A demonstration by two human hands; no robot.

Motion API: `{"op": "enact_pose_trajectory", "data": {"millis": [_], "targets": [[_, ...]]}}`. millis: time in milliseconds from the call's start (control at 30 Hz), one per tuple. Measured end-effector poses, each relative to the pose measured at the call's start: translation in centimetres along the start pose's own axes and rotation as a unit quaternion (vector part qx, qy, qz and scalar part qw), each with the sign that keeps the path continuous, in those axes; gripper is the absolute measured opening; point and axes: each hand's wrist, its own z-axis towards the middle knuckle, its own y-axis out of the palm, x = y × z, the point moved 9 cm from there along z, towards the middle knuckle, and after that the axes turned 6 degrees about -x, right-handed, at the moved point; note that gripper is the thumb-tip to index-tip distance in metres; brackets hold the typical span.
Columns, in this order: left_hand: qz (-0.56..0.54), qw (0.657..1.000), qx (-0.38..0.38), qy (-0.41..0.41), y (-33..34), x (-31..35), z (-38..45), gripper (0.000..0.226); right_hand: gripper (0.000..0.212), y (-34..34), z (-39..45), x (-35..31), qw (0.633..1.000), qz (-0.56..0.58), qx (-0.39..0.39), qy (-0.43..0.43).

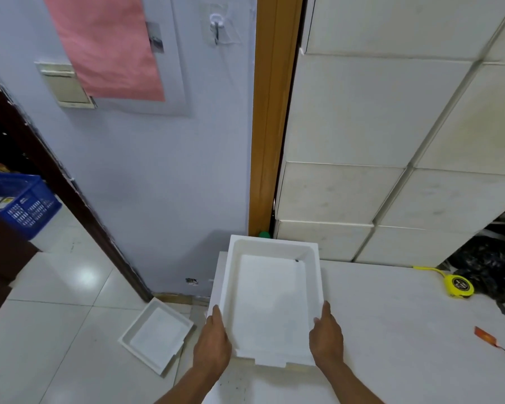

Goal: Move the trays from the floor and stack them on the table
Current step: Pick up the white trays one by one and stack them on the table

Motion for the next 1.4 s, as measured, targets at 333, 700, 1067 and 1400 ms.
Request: {"op": "enact_pose_trajectory", "data": {"millis": [333, 700, 1067, 1400], "targets": [[0.096, 0.995, -0.016, -0.027, 0.1, 0.1, 0.7, 0.067, 0.070, 0.9, 0.8, -0.6, 0.995, -0.073, -0.055, 0.025], [-0.001, 0.995, -0.092, 0.049, -0.5, -2.9, 0.9, 0.062, 0.070, 0.3, 0.4, -7.1, 0.979, -0.190, 0.073, 0.028], [-0.004, 0.984, -0.026, -0.176, -12.2, -31.2, 6.1, 0.043, 0.052, 27.3, -5.8, -34.0, 0.945, -0.083, -0.069, -0.308], [-0.098, 0.939, -0.033, -0.328, -5.1, -56.0, 14.4, 0.035, 0.013, 62.7, -4.3, -18.4, 0.856, -0.188, -0.480, -0.049]]}}
